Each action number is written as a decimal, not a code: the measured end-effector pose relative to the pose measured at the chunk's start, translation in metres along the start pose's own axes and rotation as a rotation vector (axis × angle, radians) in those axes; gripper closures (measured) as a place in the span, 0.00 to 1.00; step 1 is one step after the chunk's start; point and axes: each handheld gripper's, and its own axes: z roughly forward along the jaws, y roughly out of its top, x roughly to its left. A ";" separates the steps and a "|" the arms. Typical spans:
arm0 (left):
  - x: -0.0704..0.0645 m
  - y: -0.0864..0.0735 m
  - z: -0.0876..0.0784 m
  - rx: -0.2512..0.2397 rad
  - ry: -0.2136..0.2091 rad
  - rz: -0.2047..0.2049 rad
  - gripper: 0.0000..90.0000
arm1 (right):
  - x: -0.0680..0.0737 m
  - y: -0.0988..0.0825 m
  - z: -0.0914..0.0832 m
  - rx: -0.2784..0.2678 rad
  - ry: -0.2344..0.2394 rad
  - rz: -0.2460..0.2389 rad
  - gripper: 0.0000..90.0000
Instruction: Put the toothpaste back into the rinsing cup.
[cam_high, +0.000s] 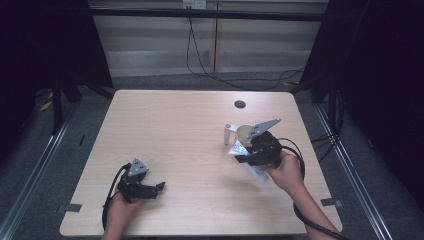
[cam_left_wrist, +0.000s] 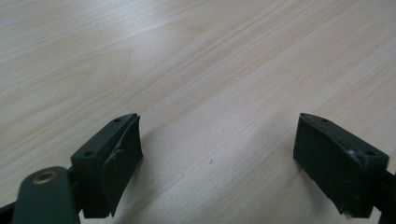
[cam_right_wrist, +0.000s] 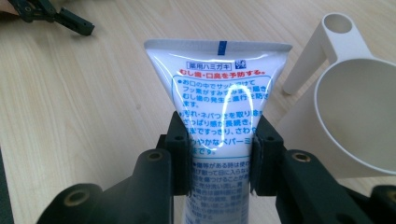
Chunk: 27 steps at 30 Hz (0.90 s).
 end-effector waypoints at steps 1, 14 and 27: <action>0.000 0.000 0.000 0.000 0.000 0.000 0.17 | 0.000 0.001 -0.001 -0.006 0.002 -0.002 0.74; -0.001 0.000 0.000 0.003 -0.003 0.000 0.15 | -0.002 0.008 -0.013 -0.043 -0.016 0.008 0.74; -0.001 0.000 0.001 0.002 -0.004 0.000 0.15 | -0.006 0.014 -0.025 -0.122 -0.031 0.033 0.74</action>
